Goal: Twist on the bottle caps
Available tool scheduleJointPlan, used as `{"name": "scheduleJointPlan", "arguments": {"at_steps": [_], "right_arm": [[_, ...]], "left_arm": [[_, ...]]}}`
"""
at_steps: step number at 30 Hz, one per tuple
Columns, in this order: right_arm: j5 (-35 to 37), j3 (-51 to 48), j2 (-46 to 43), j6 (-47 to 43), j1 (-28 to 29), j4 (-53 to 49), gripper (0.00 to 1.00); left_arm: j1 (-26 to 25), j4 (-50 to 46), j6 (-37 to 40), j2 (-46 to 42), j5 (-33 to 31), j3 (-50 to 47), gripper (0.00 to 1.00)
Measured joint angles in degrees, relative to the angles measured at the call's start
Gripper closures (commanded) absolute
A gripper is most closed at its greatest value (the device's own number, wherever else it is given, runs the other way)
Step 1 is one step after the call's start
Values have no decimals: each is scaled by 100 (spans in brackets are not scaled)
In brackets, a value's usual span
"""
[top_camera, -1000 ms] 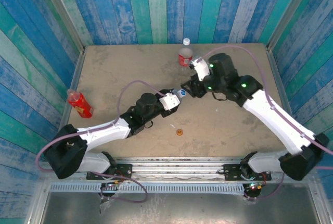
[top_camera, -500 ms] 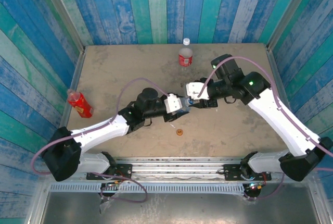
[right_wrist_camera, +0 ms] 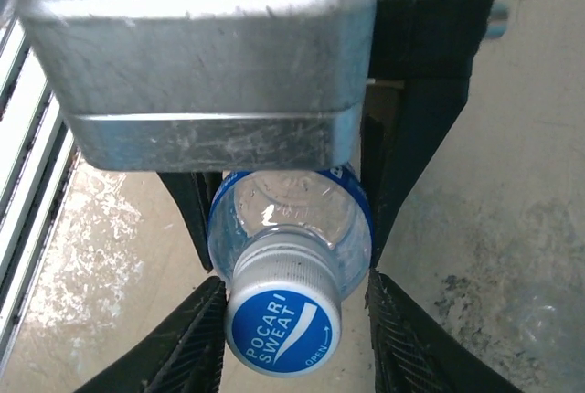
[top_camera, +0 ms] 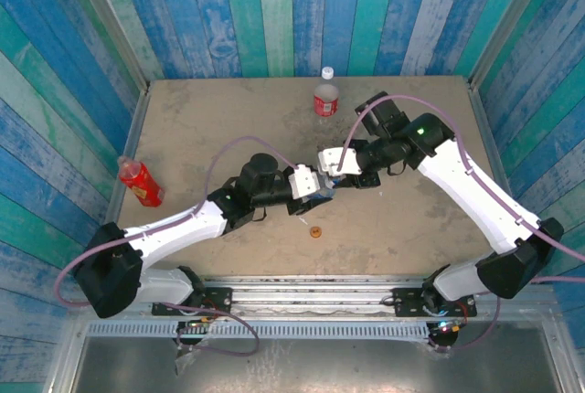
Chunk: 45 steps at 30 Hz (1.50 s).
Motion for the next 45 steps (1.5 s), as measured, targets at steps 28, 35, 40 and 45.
{"name": "scheduleJointPlan", "arguments": {"at_steps": [28,35,40,45], "right_arm": [[1036,-979,-789,8572,33,2068,87],[1047,-979,-931,7514,39,2107,65],[817,-979,-1187,5925,-17,2090,45],[483,-955,-1668,3731,-22,1843,41]], "left_arm": [[2,778,4,188,-1366,168,100],[-24,726,-186,186,-1290,278,100],[-15,446,-310,179,-1093,308,100],[-11,225,-407,177,-905,251,100]]}}
